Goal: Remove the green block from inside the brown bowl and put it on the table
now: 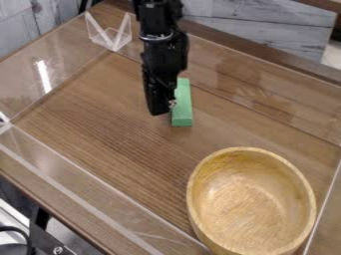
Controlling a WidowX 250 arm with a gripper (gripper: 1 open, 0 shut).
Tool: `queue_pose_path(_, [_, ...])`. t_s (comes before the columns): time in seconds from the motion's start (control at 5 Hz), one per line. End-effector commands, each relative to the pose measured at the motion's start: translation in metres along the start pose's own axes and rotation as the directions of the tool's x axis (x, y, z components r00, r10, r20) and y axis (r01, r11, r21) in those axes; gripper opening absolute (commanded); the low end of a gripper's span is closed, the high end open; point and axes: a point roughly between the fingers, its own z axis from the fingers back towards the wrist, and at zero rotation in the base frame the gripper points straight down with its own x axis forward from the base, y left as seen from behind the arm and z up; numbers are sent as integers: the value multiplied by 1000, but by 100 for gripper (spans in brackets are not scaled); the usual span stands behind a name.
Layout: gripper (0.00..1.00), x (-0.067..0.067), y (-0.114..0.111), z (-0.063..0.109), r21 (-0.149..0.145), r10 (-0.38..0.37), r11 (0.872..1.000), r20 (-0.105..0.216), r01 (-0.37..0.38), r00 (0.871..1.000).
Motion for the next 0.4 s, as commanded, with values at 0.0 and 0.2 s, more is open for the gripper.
queue_pose_path(0.0, [0, 4, 2, 25, 83, -32, 996, 54, 27, 998])
queue_pose_path(0.2, [0, 4, 4, 23, 99, -47, 994, 52, 41, 998])
